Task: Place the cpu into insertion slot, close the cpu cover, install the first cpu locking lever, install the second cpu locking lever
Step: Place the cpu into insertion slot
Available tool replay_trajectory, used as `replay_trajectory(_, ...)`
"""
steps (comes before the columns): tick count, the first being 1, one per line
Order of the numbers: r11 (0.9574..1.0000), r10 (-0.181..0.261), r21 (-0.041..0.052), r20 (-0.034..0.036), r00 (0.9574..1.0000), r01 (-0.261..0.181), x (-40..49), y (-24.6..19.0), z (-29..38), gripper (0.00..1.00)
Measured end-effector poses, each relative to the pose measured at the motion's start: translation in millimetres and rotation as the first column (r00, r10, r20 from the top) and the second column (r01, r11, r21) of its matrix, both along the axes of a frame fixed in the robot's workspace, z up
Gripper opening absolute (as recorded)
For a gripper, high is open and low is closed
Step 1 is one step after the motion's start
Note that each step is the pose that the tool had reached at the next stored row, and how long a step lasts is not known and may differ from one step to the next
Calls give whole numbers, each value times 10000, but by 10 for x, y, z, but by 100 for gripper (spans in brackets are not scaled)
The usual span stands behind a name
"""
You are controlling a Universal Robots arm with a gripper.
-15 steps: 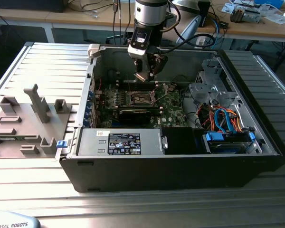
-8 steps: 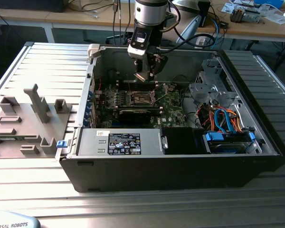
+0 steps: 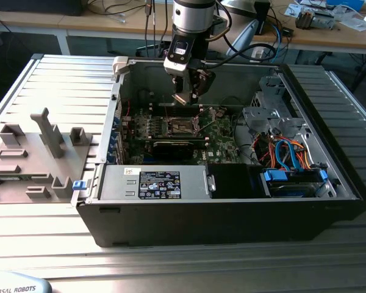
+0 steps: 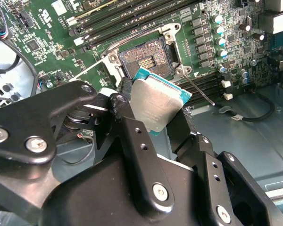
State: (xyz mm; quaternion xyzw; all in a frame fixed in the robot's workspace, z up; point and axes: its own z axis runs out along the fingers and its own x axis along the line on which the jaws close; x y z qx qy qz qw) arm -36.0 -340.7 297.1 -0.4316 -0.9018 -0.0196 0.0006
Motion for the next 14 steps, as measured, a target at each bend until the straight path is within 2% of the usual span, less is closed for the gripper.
replay_trajectory(14,10000,-83,0,0,10000,83,0,0,0,54)
